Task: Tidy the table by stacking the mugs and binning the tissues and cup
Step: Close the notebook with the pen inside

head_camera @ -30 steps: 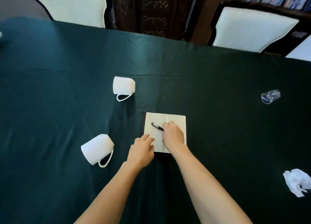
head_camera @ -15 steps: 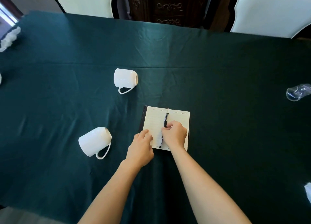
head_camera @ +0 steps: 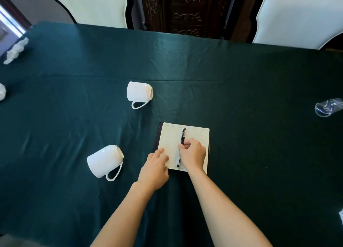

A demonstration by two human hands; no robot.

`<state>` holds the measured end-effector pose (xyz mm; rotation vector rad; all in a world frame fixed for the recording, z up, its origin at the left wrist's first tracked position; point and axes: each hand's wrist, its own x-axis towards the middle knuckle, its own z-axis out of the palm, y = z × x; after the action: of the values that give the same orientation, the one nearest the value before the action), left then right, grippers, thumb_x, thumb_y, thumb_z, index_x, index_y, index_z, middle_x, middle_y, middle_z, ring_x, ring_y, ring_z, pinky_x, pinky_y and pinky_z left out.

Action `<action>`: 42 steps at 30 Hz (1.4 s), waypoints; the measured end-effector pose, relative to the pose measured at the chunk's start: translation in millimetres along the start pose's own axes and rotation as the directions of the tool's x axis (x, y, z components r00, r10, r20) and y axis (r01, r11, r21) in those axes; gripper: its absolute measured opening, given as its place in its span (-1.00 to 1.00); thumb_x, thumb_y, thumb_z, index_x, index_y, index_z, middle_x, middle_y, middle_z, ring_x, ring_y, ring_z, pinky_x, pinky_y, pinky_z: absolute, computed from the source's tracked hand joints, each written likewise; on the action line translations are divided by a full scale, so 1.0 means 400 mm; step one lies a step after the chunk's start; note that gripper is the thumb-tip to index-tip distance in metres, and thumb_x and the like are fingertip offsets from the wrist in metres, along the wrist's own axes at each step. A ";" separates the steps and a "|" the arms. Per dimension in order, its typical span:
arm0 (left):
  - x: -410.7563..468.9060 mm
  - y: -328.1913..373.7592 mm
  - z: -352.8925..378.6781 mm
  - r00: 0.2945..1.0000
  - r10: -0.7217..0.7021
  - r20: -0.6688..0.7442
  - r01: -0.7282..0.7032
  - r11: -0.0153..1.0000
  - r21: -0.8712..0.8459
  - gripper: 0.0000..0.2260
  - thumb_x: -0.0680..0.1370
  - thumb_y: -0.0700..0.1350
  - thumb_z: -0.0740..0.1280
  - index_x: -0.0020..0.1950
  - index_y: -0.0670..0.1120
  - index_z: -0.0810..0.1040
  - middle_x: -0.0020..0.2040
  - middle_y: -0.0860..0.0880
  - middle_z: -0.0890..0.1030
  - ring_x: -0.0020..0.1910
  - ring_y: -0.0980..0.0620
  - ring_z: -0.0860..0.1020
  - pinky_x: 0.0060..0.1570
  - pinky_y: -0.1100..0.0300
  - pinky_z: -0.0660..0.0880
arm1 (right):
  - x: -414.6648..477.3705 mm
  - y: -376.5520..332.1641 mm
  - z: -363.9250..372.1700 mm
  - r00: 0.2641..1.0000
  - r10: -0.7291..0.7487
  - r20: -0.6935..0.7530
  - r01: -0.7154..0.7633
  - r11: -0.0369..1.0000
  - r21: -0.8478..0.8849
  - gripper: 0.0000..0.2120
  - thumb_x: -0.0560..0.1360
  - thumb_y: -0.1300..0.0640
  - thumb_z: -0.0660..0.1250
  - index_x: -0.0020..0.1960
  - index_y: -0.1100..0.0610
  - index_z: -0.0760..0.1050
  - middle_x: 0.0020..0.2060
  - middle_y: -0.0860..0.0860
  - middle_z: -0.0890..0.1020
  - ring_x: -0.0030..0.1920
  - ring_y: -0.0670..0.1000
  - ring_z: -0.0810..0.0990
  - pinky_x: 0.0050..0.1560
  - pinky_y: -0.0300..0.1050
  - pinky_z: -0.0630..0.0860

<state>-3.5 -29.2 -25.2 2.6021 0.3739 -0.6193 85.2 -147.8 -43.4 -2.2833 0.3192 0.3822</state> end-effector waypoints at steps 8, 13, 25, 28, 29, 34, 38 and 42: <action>0.020 -0.017 -0.015 0.999 0.002 -0.050 -0.005 0.998 -0.058 -0.69 0.66 -0.05 0.25 0.38 -0.06 0.55 0.58 0.04 0.33 0.48 -0.04 0.35 0.24 -0.01 0.54 | 0.007 0.031 -0.048 1.000 -0.016 0.002 0.016 0.999 -0.048 -0.77 0.55 -0.04 0.39 -0.02 0.13 0.63 -0.06 0.03 0.68 0.00 0.11 0.62 -0.09 -0.12 0.42; 0.037 -0.041 -0.030 0.965 -0.201 -0.170 0.135 0.932 -0.336 -0.57 0.61 -0.09 0.34 0.49 -0.12 0.48 0.44 -0.13 0.47 0.34 -0.11 0.53 0.31 0.06 0.48 | 0.010 0.126 -0.127 0.996 0.052 -0.075 -0.060 0.991 -0.117 -0.64 0.48 -0.08 0.48 0.17 0.08 0.54 0.10 0.07 0.56 0.09 0.10 0.56 0.04 -0.07 0.48; 0.071 0.020 -0.107 0.901 -0.428 -0.074 0.233 0.621 -0.748 -0.74 0.53 -0.13 0.47 0.21 -0.03 0.57 0.00 -0.07 0.64 0.02 -0.06 0.62 -0.13 0.12 0.55 | 0.055 0.138 -0.168 0.974 0.225 0.026 -0.225 0.974 -0.004 -0.60 0.41 -0.01 0.52 0.19 0.13 0.60 0.03 0.01 0.71 0.16 0.08 0.62 0.06 -0.10 0.51; 0.066 0.066 -0.117 0.936 -0.348 -0.057 0.181 0.611 -0.771 -0.80 0.53 -0.12 0.47 0.14 0.01 0.61 -0.03 -0.06 0.69 0.06 -0.09 0.68 0.02 -0.02 0.65 | 0.060 0.141 -0.170 0.967 0.251 0.036 -0.253 0.967 0.035 -0.59 0.40 -0.01 0.53 0.19 0.11 0.61 0.04 0.00 0.71 0.17 0.08 0.63 0.12 -0.07 0.56; 0.063 0.090 -0.119 0.948 -0.313 -0.061 0.157 0.623 -0.766 -0.80 0.53 -0.11 0.47 0.13 0.01 0.61 -0.03 -0.05 0.70 0.05 -0.07 0.68 0.04 -0.02 0.66 | 0.062 0.143 -0.172 0.964 0.263 0.047 -0.266 0.963 0.055 -0.59 0.39 -0.02 0.54 0.18 0.11 0.62 0.03 -0.01 0.70 0.15 0.07 0.62 0.12 -0.06 0.57; 0.054 0.203 -0.098 0.970 -0.193 -0.146 0.058 0.771 -0.634 -0.82 0.53 -0.08 0.47 0.12 -0.01 0.61 0.01 0.04 0.67 -0.03 0.05 0.65 -0.19 0.21 0.59 | 0.070 0.153 -0.194 0.955 0.265 0.133 -0.277 0.957 0.085 -0.69 0.42 -0.02 0.55 0.11 0.06 0.68 0.01 -0.05 0.67 0.11 0.06 0.65 0.15 -0.04 0.61; 0.067 0.270 -0.039 0.975 -0.102 -0.195 0.002 0.889 -0.458 -0.78 0.50 -0.03 0.47 0.10 -0.05 0.57 0.01 -0.01 0.61 -0.03 -0.01 0.57 -0.04 0.13 0.51 | 0.078 0.164 -0.202 0.953 0.259 0.156 -0.282 0.946 0.158 -0.78 0.49 -0.09 0.45 0.01 0.02 0.71 -0.03 -0.04 0.73 0.04 0.06 0.70 0.14 0.01 0.65; 0.079 0.312 0.023 0.981 -0.033 -0.192 -0.025 0.957 -0.291 -0.71 0.53 0.01 0.44 0.13 -0.10 0.49 0.09 -0.06 0.51 0.09 -0.11 0.52 -0.03 0.09 0.49 | 0.084 0.166 -0.197 0.884 0.327 0.333 -0.444 0.812 0.380 -0.69 0.56 -0.08 0.39 -0.12 0.16 0.72 -0.08 0.13 0.76 -0.06 0.11 0.76 -0.04 0.07 0.74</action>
<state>64.5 -137.0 -3.9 2.3808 0.4924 -0.2830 107.2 -253.9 -48.9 -1.6816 0.6765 0.7239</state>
